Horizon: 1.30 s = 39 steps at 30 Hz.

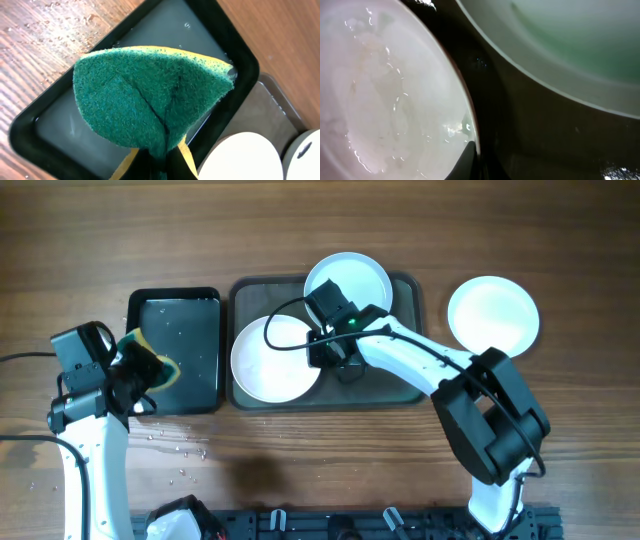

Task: Clean dirty plates on tray and stack at the side
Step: 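Lift the scrubbed plate with the right gripper and tilt it over the water tray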

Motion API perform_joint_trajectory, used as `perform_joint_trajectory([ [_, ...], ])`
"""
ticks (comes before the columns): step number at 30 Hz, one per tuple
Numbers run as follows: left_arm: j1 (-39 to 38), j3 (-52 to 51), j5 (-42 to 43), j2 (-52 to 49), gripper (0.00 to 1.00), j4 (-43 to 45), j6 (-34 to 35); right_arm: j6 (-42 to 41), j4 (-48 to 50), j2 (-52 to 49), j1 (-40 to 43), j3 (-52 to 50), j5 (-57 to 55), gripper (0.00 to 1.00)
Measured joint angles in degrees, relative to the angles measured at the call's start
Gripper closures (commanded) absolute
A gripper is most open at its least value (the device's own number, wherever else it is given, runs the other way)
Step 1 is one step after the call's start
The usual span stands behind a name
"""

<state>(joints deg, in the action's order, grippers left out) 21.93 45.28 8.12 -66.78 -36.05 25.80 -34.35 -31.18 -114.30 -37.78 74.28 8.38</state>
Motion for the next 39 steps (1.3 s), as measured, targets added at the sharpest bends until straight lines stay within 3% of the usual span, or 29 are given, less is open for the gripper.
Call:
perform_joint_trajectory([
  [12, 0.0, 0.0, -3.8, 0.0, 0.96, -0.7, -0.2, 0.2, -0.6, 7.5, 0.0, 0.0, 0.0, 0.96],
  [22, 0.0, 0.0, -4.0, 0.0, 0.96, -0.9, -1.1, 0.1, -1.0, 8.0, 0.0, 0.4, -3.7, 0.96],
  [31, 0.0, 0.0, -4.2, 0.1, 0.96, 0.2, -3.0, 1.9, -8.3, 8.0, 0.0, 16.9, -8.5, 0.95],
  [39, 0.0, 0.0, -5.3, 11.9, 0.96, -0.4, -4.7, 3.4, 3.5, 5.7, -1.5, 20.8, -10.2, 0.95],
])
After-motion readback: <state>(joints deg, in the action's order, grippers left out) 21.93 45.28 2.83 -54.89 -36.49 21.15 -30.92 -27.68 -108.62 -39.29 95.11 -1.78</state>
